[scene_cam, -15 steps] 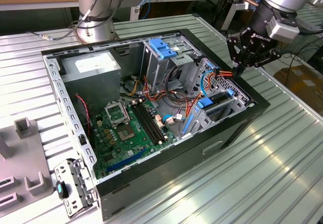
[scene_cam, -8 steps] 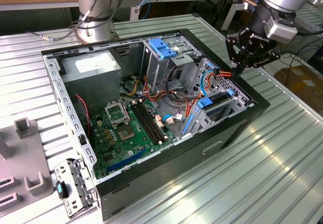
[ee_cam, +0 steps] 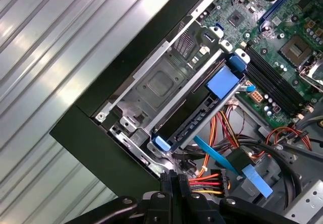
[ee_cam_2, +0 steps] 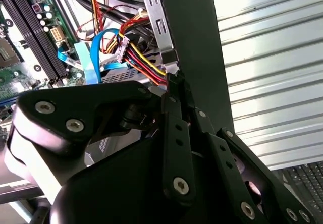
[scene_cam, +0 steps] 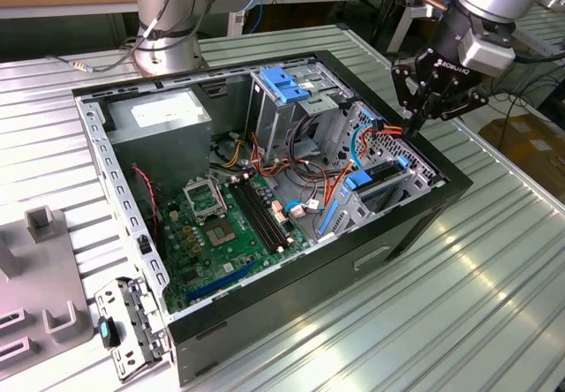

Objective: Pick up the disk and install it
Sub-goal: 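Insert the first disk wire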

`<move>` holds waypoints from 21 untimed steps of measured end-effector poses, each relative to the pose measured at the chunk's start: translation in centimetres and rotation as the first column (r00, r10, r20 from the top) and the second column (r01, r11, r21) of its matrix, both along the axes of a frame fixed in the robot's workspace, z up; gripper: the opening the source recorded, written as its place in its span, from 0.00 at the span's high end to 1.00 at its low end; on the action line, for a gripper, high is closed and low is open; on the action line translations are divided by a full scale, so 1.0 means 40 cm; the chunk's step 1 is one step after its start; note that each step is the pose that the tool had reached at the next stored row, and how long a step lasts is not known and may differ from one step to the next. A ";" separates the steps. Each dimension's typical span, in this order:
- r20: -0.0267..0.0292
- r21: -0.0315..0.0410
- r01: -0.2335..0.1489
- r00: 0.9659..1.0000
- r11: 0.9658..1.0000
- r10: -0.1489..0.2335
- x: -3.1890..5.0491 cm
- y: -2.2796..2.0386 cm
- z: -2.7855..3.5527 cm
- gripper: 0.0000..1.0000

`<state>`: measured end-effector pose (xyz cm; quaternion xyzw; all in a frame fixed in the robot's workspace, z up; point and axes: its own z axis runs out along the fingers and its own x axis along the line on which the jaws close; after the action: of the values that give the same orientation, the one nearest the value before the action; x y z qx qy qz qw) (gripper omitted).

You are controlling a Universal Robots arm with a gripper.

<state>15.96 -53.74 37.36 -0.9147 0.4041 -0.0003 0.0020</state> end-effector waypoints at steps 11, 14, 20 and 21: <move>0.000 0.000 0.146 0.989 0.989 -0.146 -0.019 0.000 -0.002 0.83; 0.000 0.000 0.171 0.985 0.985 -0.171 -0.021 0.000 -0.002 0.83; 0.000 0.000 0.268 0.964 0.964 -0.268 -0.022 0.000 -0.006 0.83; 0.000 0.000 0.273 0.962 0.962 -0.273 -0.023 0.000 -0.006 0.83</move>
<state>15.03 -53.74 37.11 -0.8503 0.5262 -0.0006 0.0020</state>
